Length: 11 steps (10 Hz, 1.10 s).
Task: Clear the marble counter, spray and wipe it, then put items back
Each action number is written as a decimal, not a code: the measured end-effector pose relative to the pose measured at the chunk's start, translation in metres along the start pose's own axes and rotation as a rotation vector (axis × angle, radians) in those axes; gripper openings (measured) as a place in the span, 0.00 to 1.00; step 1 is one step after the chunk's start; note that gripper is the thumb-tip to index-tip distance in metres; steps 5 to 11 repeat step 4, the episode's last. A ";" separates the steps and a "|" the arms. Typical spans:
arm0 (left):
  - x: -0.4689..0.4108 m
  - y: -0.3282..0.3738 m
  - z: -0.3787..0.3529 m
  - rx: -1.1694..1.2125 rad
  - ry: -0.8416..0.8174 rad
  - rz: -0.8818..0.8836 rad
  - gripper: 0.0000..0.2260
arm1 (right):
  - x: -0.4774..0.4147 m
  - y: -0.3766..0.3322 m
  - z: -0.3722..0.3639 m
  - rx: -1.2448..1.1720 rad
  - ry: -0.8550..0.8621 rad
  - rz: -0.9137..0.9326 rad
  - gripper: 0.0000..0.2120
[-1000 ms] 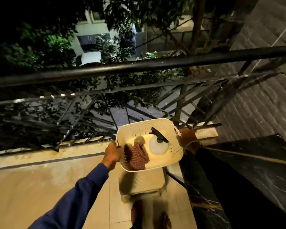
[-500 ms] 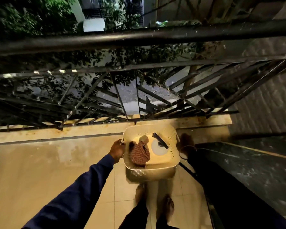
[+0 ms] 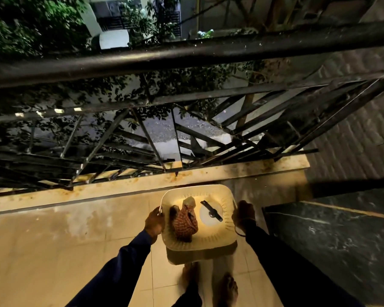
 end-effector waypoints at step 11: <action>0.008 -0.004 0.000 -0.303 0.204 -0.105 0.25 | 0.049 -0.025 0.014 0.546 0.208 0.286 0.14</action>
Point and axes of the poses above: each hand's wrist, its own x-axis away from the middle knuckle, its own z-axis out of the back of the hand, y = z × x, the point moved 4 cm from there along -x, towards the middle knuckle, and after that the axes turned 8 degrees about -x, right-handed, at the moved point
